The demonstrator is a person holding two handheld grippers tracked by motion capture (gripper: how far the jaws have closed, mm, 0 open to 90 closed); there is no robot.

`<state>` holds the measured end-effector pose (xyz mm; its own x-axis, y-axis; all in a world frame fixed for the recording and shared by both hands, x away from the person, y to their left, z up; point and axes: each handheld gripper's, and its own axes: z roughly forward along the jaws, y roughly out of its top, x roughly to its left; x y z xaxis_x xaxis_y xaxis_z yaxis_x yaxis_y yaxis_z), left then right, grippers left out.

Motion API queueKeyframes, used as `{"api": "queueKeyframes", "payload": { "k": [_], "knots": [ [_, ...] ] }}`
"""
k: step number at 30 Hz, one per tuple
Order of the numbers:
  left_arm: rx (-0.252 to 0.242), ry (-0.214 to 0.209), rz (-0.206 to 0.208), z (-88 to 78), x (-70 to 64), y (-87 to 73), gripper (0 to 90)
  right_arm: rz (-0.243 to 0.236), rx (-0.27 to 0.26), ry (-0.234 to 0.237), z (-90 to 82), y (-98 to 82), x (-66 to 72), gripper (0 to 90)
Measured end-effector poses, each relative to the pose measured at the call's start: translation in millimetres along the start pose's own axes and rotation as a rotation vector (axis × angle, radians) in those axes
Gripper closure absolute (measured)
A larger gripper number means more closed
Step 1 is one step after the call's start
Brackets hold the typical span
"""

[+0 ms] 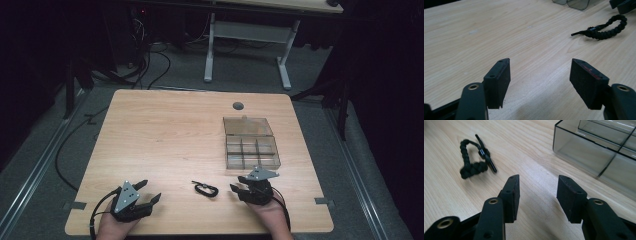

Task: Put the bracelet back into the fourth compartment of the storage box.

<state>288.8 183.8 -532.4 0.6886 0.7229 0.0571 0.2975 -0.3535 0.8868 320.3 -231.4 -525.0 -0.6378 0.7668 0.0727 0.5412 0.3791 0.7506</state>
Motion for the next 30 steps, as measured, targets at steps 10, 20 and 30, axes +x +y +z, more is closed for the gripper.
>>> {"api": "queueKeyframes", "payload": {
  "k": [10, 20, 30],
  "knots": [
    [-0.003, -0.027, 0.006, -0.3, -0.3, -0.1, 33.3, 0.020, -0.023, -0.016, 0.9, -2.4, -1.9, 49.9],
    [0.003, -0.034, 0.007, 0.2, -0.7, 0.1, 32.9, 0.013, -0.057, -0.050, -5.1, 0.0, -0.3, 50.2],
    [0.010, -0.036, 0.014, 0.7, -1.1, 0.3, 33.0, -0.004, -0.041, -0.012, -2.8, 5.1, 6.9, 67.7]
  ]
}}
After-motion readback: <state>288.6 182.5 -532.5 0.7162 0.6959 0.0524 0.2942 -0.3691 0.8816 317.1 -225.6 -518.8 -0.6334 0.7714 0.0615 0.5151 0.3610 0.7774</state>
